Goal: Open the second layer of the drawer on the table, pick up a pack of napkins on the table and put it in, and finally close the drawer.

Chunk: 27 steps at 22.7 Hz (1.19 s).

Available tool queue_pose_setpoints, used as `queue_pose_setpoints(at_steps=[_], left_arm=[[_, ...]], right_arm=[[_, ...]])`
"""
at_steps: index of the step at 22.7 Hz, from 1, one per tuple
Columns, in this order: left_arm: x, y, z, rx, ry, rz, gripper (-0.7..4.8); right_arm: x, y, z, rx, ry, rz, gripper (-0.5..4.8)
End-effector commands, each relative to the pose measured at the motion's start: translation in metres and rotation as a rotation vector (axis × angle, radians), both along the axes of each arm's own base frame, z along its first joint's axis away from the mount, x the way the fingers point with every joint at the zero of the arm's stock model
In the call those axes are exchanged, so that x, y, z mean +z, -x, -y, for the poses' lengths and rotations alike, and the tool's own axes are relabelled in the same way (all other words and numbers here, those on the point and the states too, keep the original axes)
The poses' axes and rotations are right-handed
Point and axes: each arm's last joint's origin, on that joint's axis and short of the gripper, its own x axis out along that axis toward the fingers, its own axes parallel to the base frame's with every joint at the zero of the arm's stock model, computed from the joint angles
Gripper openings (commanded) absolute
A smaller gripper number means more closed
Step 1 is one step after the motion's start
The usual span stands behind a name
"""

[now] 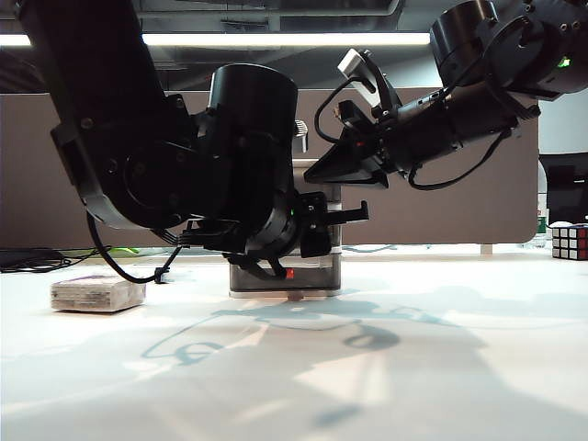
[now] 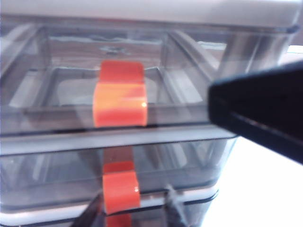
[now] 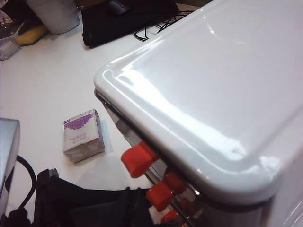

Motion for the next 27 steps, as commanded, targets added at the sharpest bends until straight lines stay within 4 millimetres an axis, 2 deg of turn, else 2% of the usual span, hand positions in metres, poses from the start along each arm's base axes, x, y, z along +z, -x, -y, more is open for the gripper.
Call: queue_pose_setpoints(at_steps=[1,16,17,20,21,22,27], left_arm=[[0.004,-0.002,-0.001,0.011,0.026,0.027,1.47],[0.006,-0.015,-0.014,0.050,0.043,0.042,1.42],[0.006,-0.015,-0.014,0.050,0.043,0.043,1.32],[0.006,-0.014,-0.013,0.028,0.044,0.040,0.42],[0.006,-0.014,-0.013,0.028,0.044,0.040,0.42],[0.005,-0.014,-0.013,0.028,0.043,0.039,0.04],[0.005,-0.014,-0.013,0.029,0.041,0.037,-0.06]], right_arm=[[0.004,-0.001,0.000,0.004,-0.001,0.020,-0.05],[0.004,-0.001,0.000,0.007,0.006,0.031,-0.05],[0.004,-0.001,0.000,0.007,0.006,0.032,-0.05],[0.004,-0.001,0.000,0.007,0.008,0.034,-0.05],[0.004,-0.001,0.000,0.007,0.008,0.034,-0.05],[0.004,-0.001,0.000,0.007,0.007,0.035,-0.05],[0.007,-0.002,0.000,0.004,-0.003,0.067,-0.04]])
